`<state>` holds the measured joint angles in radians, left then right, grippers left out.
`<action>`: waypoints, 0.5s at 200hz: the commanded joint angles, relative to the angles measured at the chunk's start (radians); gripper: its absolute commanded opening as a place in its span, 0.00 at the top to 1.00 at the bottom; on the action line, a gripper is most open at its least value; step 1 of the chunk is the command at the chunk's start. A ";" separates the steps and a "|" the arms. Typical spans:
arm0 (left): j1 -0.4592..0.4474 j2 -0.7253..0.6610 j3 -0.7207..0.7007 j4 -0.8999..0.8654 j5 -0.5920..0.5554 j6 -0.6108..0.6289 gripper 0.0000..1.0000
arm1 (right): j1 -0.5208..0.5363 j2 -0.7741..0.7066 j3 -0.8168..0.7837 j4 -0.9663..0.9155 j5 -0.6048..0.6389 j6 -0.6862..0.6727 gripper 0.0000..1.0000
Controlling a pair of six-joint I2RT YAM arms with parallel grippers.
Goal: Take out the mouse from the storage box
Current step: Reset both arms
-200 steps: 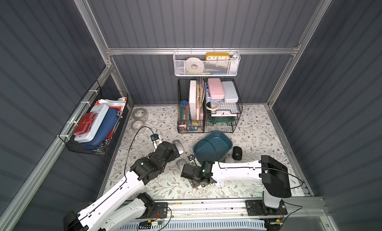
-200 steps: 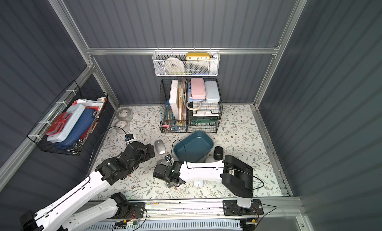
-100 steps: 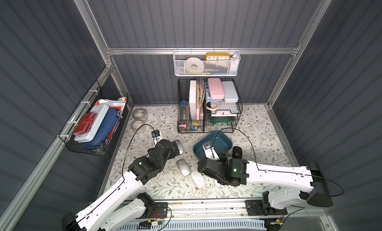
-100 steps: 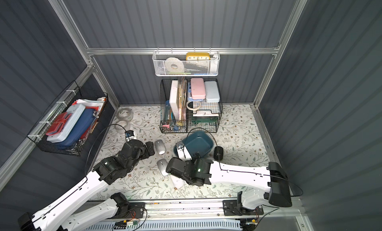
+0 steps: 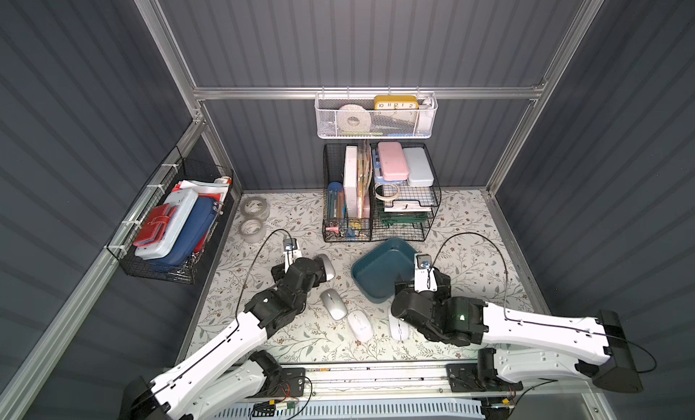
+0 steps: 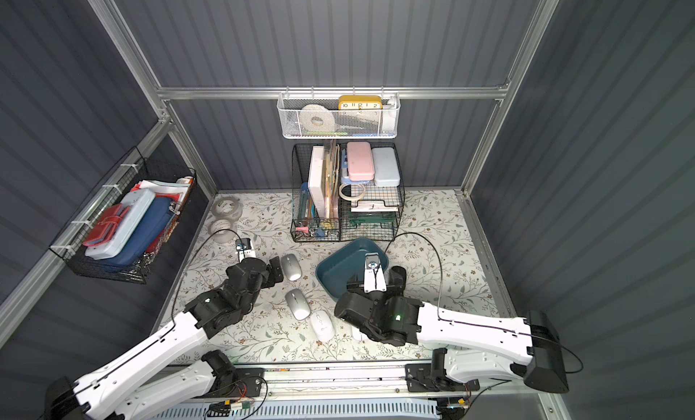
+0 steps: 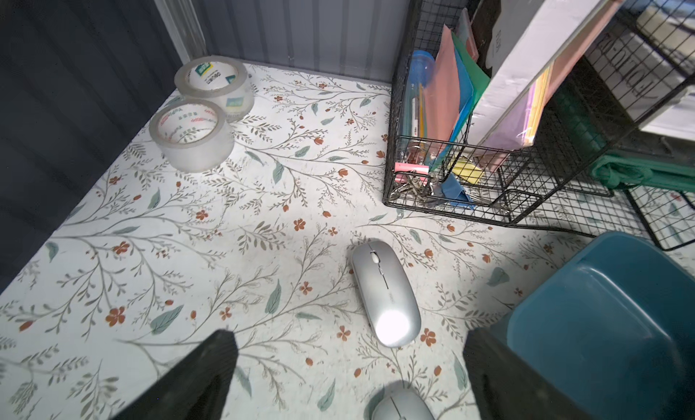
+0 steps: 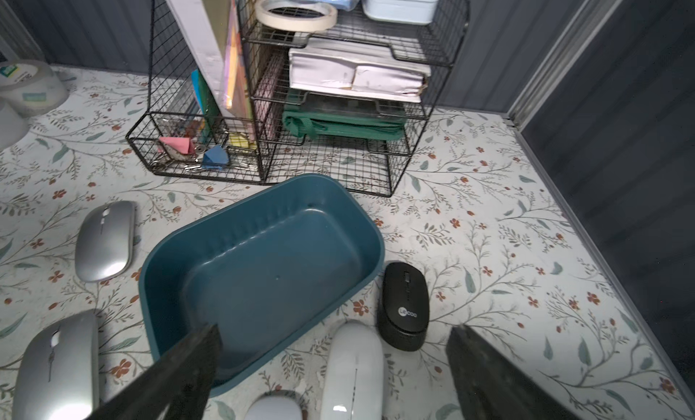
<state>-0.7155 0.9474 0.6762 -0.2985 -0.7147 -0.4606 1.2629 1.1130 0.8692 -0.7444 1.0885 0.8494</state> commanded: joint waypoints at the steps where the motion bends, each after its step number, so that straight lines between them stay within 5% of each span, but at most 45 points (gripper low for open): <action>1: -0.004 0.164 0.055 0.103 -0.014 0.176 0.01 | -0.006 -0.058 -0.047 -0.013 0.114 0.007 0.01; 52: 0.087 0.309 0.083 0.343 0.057 0.344 0.00 | -0.103 -0.184 -0.118 -0.080 0.182 -0.015 0.01; 100: 0.274 0.392 0.044 0.582 0.042 0.482 0.01 | -0.231 -0.392 -0.196 0.152 0.097 -0.277 0.01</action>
<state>-0.5060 1.3029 0.7483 0.0872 -0.6594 -0.0940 1.0737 0.7952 0.7193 -0.7284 1.2083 0.7322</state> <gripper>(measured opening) 0.994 0.990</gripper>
